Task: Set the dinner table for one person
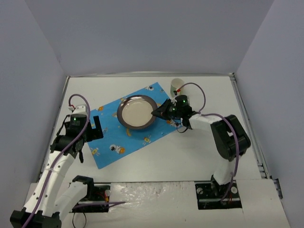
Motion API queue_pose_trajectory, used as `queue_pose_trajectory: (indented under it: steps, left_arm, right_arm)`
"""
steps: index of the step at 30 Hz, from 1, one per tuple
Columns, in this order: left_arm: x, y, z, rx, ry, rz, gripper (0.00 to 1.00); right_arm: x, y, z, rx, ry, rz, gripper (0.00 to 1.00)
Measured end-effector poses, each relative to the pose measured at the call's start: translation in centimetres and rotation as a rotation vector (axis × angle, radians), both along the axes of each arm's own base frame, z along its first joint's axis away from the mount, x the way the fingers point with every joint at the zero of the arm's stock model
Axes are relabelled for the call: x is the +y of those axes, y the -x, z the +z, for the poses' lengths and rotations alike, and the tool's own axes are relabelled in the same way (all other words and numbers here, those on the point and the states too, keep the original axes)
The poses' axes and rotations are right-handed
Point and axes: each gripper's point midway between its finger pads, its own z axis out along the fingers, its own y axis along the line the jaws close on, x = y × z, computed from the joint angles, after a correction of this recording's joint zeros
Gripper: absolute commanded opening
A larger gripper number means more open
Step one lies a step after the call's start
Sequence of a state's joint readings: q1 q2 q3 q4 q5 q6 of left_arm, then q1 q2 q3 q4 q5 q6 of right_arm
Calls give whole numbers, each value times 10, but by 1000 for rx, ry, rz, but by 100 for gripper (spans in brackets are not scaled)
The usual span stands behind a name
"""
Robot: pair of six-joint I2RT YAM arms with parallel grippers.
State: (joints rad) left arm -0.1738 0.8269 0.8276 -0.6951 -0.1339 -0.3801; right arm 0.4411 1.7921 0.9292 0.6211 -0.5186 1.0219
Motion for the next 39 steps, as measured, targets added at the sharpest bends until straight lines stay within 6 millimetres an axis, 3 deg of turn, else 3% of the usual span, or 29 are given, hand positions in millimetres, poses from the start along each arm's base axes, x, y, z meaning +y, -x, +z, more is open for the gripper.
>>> queue_pose_trajectory:
  steps: [5, 11, 20, 26, 39]
  left_arm:
    - [3, 1, 0, 0, -11, 11, 97]
    - [5, 1, 2, -10, -17, 21, 97]
    - [6, 1, 2, -10, -20, 24, 97]
    - [6, 1, 2, -10, -21, 25, 97]
    - [6, 1, 2, -10, -20, 24, 97]
  right_arm:
    - [31, -9, -19, -22, -29, 44, 0]
    - [47, -17, -22, -48, -43, 70, 0]
    - [51, -26, -29, -68, -46, 73, 0]
    - [51, -25, -45, -41, -29, 73, 0]
    - [48, -20, -51, -36, -23, 76, 0]
